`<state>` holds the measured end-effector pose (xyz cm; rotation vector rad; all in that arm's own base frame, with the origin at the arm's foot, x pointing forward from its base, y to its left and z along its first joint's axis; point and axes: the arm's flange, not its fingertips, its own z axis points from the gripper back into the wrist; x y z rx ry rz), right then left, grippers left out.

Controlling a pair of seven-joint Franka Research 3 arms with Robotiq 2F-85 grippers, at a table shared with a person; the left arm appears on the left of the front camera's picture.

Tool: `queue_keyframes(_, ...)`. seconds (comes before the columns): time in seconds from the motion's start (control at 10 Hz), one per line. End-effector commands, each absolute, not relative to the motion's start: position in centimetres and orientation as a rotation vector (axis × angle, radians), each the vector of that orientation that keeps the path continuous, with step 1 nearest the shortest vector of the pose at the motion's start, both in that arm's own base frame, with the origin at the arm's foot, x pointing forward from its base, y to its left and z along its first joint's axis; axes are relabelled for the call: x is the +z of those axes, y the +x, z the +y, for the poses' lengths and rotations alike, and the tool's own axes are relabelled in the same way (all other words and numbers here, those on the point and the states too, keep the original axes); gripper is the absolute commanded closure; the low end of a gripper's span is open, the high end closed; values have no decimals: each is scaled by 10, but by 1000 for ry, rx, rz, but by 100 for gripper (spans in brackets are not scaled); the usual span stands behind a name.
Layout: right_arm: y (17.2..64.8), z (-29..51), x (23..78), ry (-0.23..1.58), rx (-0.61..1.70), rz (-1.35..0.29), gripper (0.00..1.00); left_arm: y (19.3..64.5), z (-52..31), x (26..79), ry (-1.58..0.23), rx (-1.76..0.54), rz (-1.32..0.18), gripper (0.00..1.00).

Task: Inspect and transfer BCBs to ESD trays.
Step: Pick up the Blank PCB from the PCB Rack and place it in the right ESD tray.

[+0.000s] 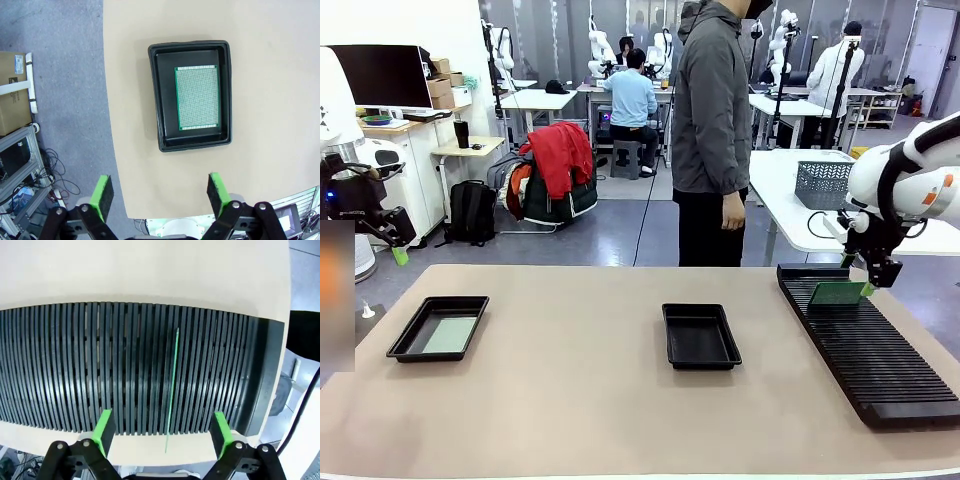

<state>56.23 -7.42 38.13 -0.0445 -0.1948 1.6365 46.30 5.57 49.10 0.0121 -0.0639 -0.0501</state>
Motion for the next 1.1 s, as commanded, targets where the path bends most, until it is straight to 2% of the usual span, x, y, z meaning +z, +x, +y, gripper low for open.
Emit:
queue_keyframes(0.0,576,-74,369,-50,1633,-229,0,463,56,489,13,-49,-67,0)
queue_keyframes(0.5,588,-63,356,-23,1608,-189,0,463,56,489,13,-49,-67,0)
queue_keyframes(0.6,589,-62,355,-3,1614,-166,5,463,56,489,13,-49,-67,0)
queue_keyframes(0.8,590,-61,353,4,1604,-147,7,463,56,489,13,-49,-67,0)
queue_keyframes(0.9,591,-62,352,7,1604,-143,15,463,56,489,13,-49,-67,0)
queue_keyframes(1.0,592,-63,350,9,1601,-130,16,463,56,489,13,-49,-67,0)
